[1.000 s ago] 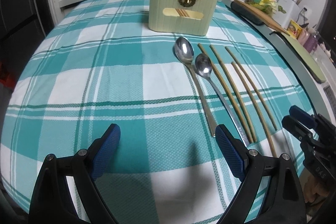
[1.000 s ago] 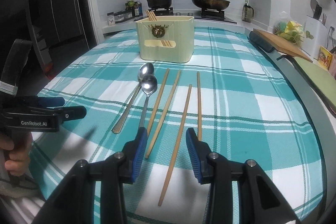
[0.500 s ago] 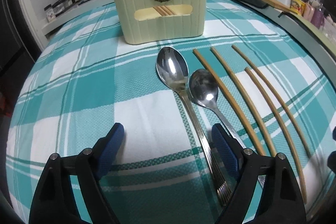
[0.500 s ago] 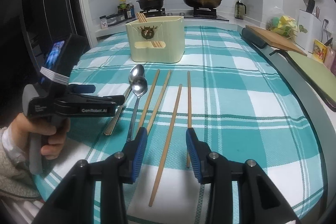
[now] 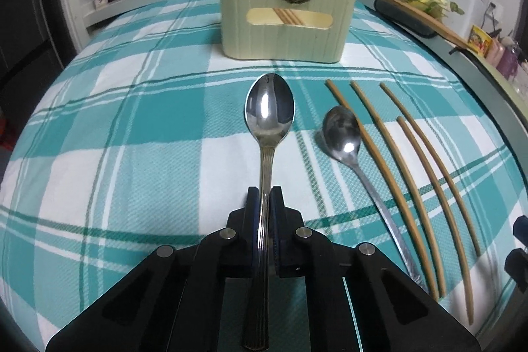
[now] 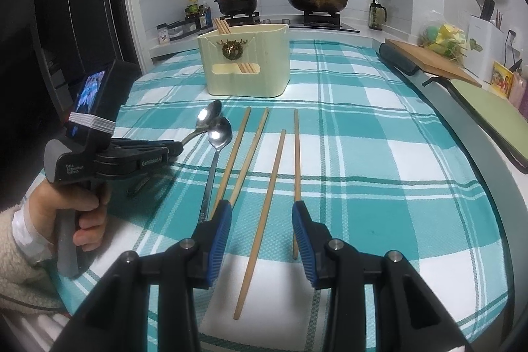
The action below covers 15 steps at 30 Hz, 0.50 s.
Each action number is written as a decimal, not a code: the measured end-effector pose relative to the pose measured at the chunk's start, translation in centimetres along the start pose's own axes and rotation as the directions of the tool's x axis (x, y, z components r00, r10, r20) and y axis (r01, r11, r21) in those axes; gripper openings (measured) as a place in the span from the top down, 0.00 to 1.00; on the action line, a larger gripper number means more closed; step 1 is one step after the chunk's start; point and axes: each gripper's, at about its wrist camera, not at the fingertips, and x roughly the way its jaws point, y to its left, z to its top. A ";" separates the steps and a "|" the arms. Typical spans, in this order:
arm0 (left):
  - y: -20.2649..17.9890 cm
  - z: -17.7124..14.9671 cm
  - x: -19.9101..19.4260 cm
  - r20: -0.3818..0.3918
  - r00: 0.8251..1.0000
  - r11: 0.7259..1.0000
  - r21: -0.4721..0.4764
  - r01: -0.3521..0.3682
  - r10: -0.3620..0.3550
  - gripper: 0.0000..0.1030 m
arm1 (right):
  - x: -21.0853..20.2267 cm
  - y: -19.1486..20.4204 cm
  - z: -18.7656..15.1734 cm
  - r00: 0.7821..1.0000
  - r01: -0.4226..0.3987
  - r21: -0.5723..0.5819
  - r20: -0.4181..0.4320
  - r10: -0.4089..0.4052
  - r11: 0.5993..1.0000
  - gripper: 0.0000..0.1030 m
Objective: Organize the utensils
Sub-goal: 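Grasp the larger metal spoon by its handle with the left tool while the right tool grasps the smaller spoon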
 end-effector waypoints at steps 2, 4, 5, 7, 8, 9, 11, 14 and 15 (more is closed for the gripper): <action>1.0 -0.9 -0.7 -0.011 1.000 0.999 -0.027 -0.023 0.023 0.95 | 0.1 0.1 0.0 1.000 -0.002 -0.002 -0.003 0.002 1.000 0.62; 1.7 -1.8 -1.5 -0.021 0.999 0.998 -0.041 -0.037 0.036 0.95 | 0.2 0.3 0.1 1.000 -0.005 -0.006 -0.006 0.005 1.000 0.62; 2.0 -2.3 -1.9 -0.024 0.999 0.998 -0.045 -0.034 0.033 0.95 | 0.3 0.5 0.1 1.000 -0.009 -0.008 -0.008 0.009 1.000 0.62; 2.2 -2.9 -2.5 -0.036 0.999 0.999 -0.043 -0.027 0.026 0.94 | 0.6 1.0 0.5 0.999 -0.030 -0.018 -0.015 0.030 0.999 0.62; 2.3 -3.1 -2.6 -0.042 0.999 0.999 -0.042 -0.022 0.020 0.94 | 0.8 1.4 0.8 0.999 -0.044 -0.028 -0.019 0.044 0.999 0.62; 2.5 -3.1 -2.7 -0.049 0.999 0.999 -0.041 -0.012 0.010 0.92 | 1.1 1.8 1.1 0.998 -0.057 -0.039 -0.023 0.057 0.998 0.62; 2.8 -2.7 -2.6 -0.058 0.998 0.999 -0.042 0.010 -0.013 0.78 | 2.0 2.9 2.1 0.994 -0.107 -0.061 -0.035 0.105 0.992 0.62; 3.4 -1.9 -2.2 -0.070 0.997 0.999 -0.042 0.014 -0.016 0.43 | 3.8 4.6 3.6 0.986 -0.164 -0.080 -0.056 0.160 0.983 0.62; 3.6 -1.6 -2.0 -0.073 0.997 0.999 -0.041 0.017 -0.020 0.43 | 4.8 5.1 4.1 0.983 -0.175 -0.087 -0.070 0.169 0.981 0.62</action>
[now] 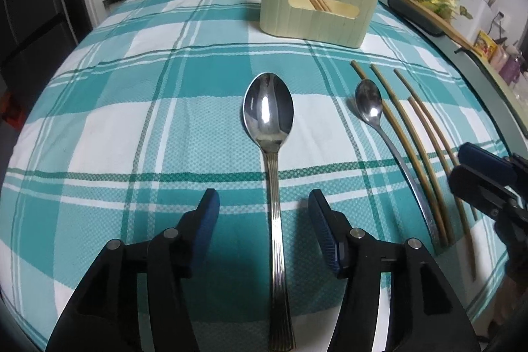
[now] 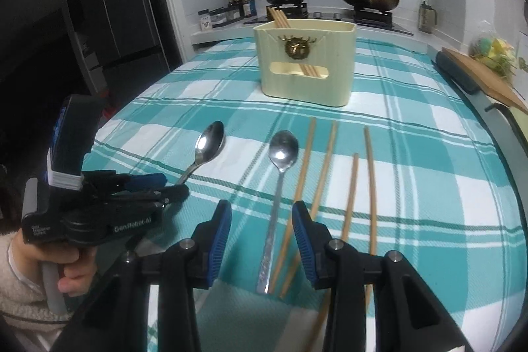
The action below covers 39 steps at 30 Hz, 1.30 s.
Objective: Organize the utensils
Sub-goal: 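Grasp the larger metal spoon by its handle with the left tool while the right tool grasps the smaller spoon, then lift the spoon with the left tool while the right tool carries its spoon over the box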
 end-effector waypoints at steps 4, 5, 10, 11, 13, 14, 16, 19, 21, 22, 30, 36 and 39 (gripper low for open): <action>0.4 1.1 1.0 -0.026 1.000 1.000 0.026 -0.001 0.001 0.43 | 5.0 -0.5 1.7 0.993 -0.048 0.051 -0.106 0.053 0.998 0.62; 0.5 1.4 1.2 -0.029 1.000 0.999 0.032 -0.002 0.003 0.43 | 6.2 -0.8 1.9 0.989 -0.048 0.078 -0.137 0.058 0.996 0.62; 0.6 2.4 2.0 -0.034 0.999 0.999 0.044 -0.007 0.008 0.42 | 9.3 -1.4 2.6 0.981 0.006 0.081 -0.192 0.010 0.997 0.62; 0.5 2.6 2.2 -0.034 0.999 0.999 0.046 -0.007 0.009 0.41 | 9.7 -1.3 2.8 0.981 0.019 0.071 -0.194 -0.005 0.997 0.62; 0.3 3.0 2.6 -0.035 0.999 0.998 0.058 -0.009 0.011 0.36 | 10.1 -1.3 3.4 0.981 0.040 0.051 -0.193 -0.030 0.998 0.62; 0.2 3.2 2.7 -0.036 0.999 0.998 0.062 -0.010 0.013 0.35 | 10.3 -1.3 3.6 0.981 0.043 0.042 -0.191 -0.034 0.998 0.62; 0.1 3.4 3.0 -0.035 0.999 0.998 0.062 -0.011 0.013 0.29 | 10.7 -1.4 4.1 0.981 0.050 0.030 -0.190 -0.044 0.998 0.62; 0.1 3.9 3.5 -0.030 0.999 0.998 0.057 -0.018 0.020 0.26 | 11.3 -1.7 4.8 0.980 0.054 0.015 -0.191 -0.050 0.998 0.58; 0.0 4.2 3.8 -0.027 0.999 0.998 0.056 -0.026 0.028 0.26 | 11.8 -1.6 5.1 0.981 0.056 0.006 -0.186 -0.054 0.998 0.55; 0.0 4.3 3.8 -0.024 0.999 0.998 0.058 -0.030 0.031 0.28 | 11.9 -1.6 5.3 0.982 0.057 0.001 -0.182 -0.056 0.998 0.55; -0.1 4.4 3.7 0.032 0.999 0.996 0.085 -0.033 0.030 0.59 | 12.4 -0.7 5.0 0.986 0.093 -0.077 -0.132 -0.103 0.993 0.56; 0.8 4.4 3.0 0.050 0.999 0.999 0.045 -0.002 0.000 0.60 | 11.8 -1.5 5.1 0.990 0.086 -0.018 -0.114 -0.088 0.996 0.66; 1.2 4.5 1.3 0.088 0.996 1.000 0.025 0.004 -0.006 0.60 | 10.2 -2.4 5.3 0.996 0.065 0.031 -0.071 -0.063 0.997 0.66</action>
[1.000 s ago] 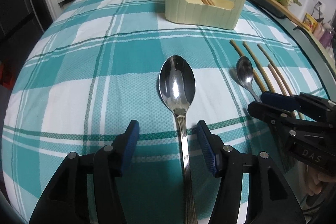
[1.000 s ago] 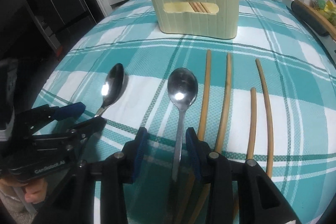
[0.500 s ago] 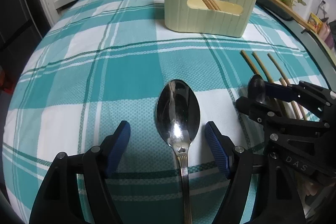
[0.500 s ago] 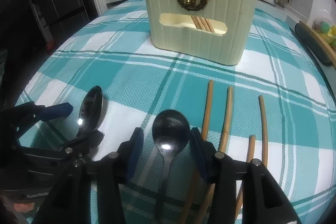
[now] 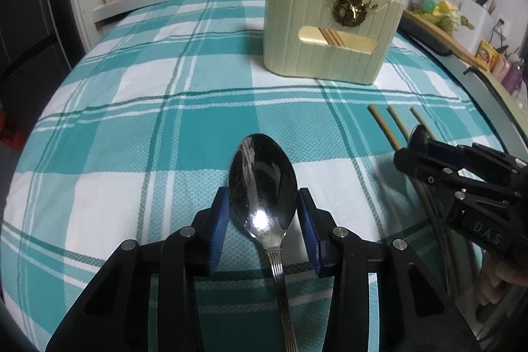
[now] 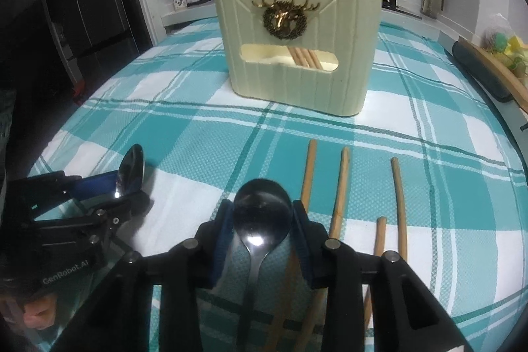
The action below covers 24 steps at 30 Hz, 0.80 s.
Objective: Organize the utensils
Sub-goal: 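Lift the spoon with the left tool while the right tool carries its spoon over the box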
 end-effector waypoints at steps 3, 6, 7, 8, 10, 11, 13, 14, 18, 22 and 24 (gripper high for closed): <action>0.2 0.3 -2.5 0.057 0.998 1.000 -0.009 0.007 -0.007 0.60 | -2.2 -0.5 0.2 0.999 -0.016 0.019 0.050 0.015 1.000 0.66; 0.5 0.4 -5.0 0.111 0.994 1.000 -0.022 0.013 -0.010 0.60 | -4.6 -0.5 0.4 0.995 -0.025 0.028 0.097 0.022 0.999 0.65; 0.6 0.4 -5.9 0.130 0.992 1.000 -0.027 0.015 -0.011 0.60 | -5.4 -0.4 0.4 0.993 -0.027 0.028 0.114 0.023 0.999 0.65; 0.7 0.4 -6.6 0.143 0.990 0.999 -0.031 0.017 -0.013 0.60 | -6.3 -0.3 0.5 0.991 -0.027 0.028 0.130 0.024 0.999 0.65; 0.8 0.2 -8.0 0.169 0.985 0.999 -0.039 0.023 -0.016 0.60 | -7.8 -0.1 0.5 0.987 -0.029 0.025 0.161 0.024 0.999 0.66; 0.8 0.1 -8.7 0.182 0.983 0.999 -0.041 0.025 -0.018 0.60 | -8.5 0.0 0.5 0.985 -0.028 0.024 0.173 0.024 0.999 0.66; 1.0 -0.1 -9.8 0.203 0.979 0.998 -0.045 0.031 -0.022 0.60 | -9.9 0.2 0.4 0.980 -0.028 0.021 0.200 0.023 0.999 0.66; 1.0 -0.1 -10.4 0.214 0.977 0.998 -0.046 0.035 -0.025 0.60 | -10.5 0.3 0.4 0.977 -0.026 0.021 0.212 0.021 0.999 0.66; 0.7 -0.1 -12.4 0.254 0.967 0.998 -0.042 0.050 -0.037 0.60 | -12.7 0.7 0.2 0.966 -0.020 0.017 0.256 0.015 1.000 0.66; 0.5 0.1 -13.9 0.288 0.956 0.997 -0.037 0.064 -0.051 0.60 | -14.3 1.0 0.2 0.958 -0.016 0.009 0.287 0.013 1.000 0.66; 0.5 0.3 -14.4 0.299 0.953 0.997 -0.038 0.069 -0.055 0.60 | -14.9 1.1 0.3 0.954 -0.014 0.005 0.299 0.012 1.000 0.66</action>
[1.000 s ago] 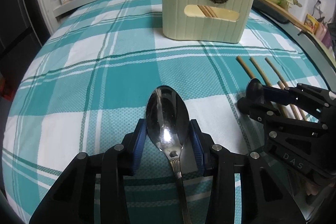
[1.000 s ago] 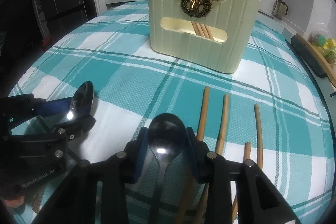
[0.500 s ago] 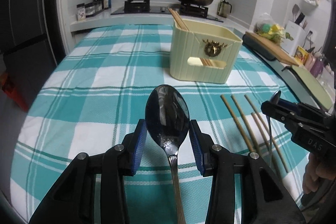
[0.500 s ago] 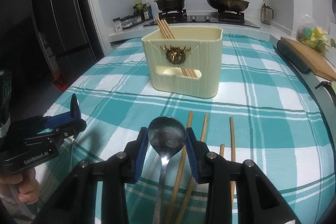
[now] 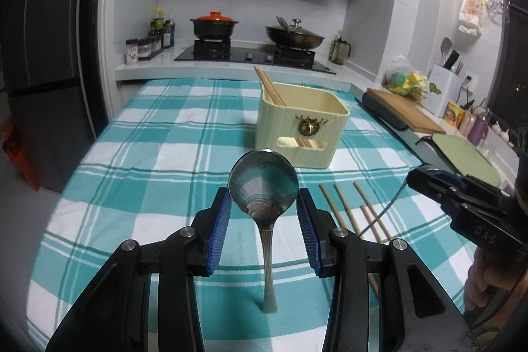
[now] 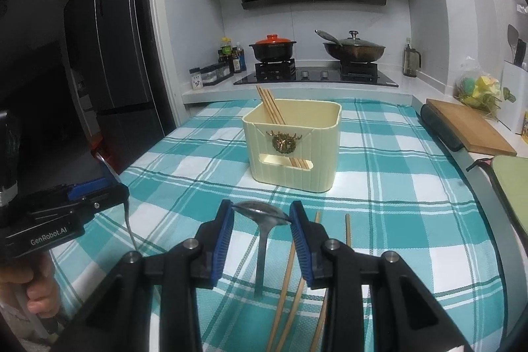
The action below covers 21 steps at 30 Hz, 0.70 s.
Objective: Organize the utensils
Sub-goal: 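Lift the spoon with the left tool while the right tool carries its spoon over the box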
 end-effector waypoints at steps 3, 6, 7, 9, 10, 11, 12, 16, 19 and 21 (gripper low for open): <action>0.0 0.3 -0.1 0.008 1.000 1.000 -0.007 0.005 -0.005 0.60 | -0.6 0.1 0.4 1.000 0.002 -0.002 0.015 -0.002 1.000 0.66; 0.2 0.7 -0.1 0.013 1.000 1.000 -0.014 0.012 -0.012 0.60 | -1.0 0.1 0.9 1.000 0.005 -0.010 0.028 -0.005 1.000 0.66; 0.1 0.9 -0.1 0.016 1.000 1.000 -0.014 0.013 -0.013 0.60 | -1.1 0.1 1.1 0.999 0.006 -0.013 0.033 -0.006 1.000 0.66; 0.1 1.2 -0.3 0.023 1.000 1.000 -0.013 0.016 -0.016 0.60 | -1.2 0.2 1.5 0.999 0.006 -0.018 0.040 -0.005 1.000 0.66; 0.1 1.3 -0.3 0.026 1.000 1.000 -0.012 0.017 -0.016 0.60 | -1.3 0.2 1.7 0.999 0.007 -0.020 0.044 -0.006 1.000 0.66; 0.1 1.5 -0.4 0.028 0.999 1.000 -0.011 0.018 -0.018 0.60 | -1.5 0.2 1.9 0.999 0.009 -0.022 0.051 -0.008 1.000 0.66; 0.0 1.7 -0.4 0.029 0.999 1.000 -0.011 0.021 -0.020 0.60 | -1.5 0.2 2.1 0.998 0.010 -0.024 0.055 -0.009 1.000 0.66; 0.1 2.4 -0.5 0.032 0.999 0.999 -0.016 0.034 -0.033 0.60 | -1.7 -0.1 2.9 0.998 0.009 -0.022 0.062 -0.007 1.000 0.66; 0.0 3.3 -0.7 0.041 0.998 0.999 -0.010 0.046 -0.046 0.60 | -1.8 -0.3 3.5 0.997 0.008 -0.026 0.070 -0.006 1.000 0.66; 0.0 4.3 -0.8 0.048 0.997 0.998 -0.007 0.059 -0.058 0.60 | -1.9 -0.5 4.1 0.997 0.007 -0.031 0.076 -0.004 1.000 0.66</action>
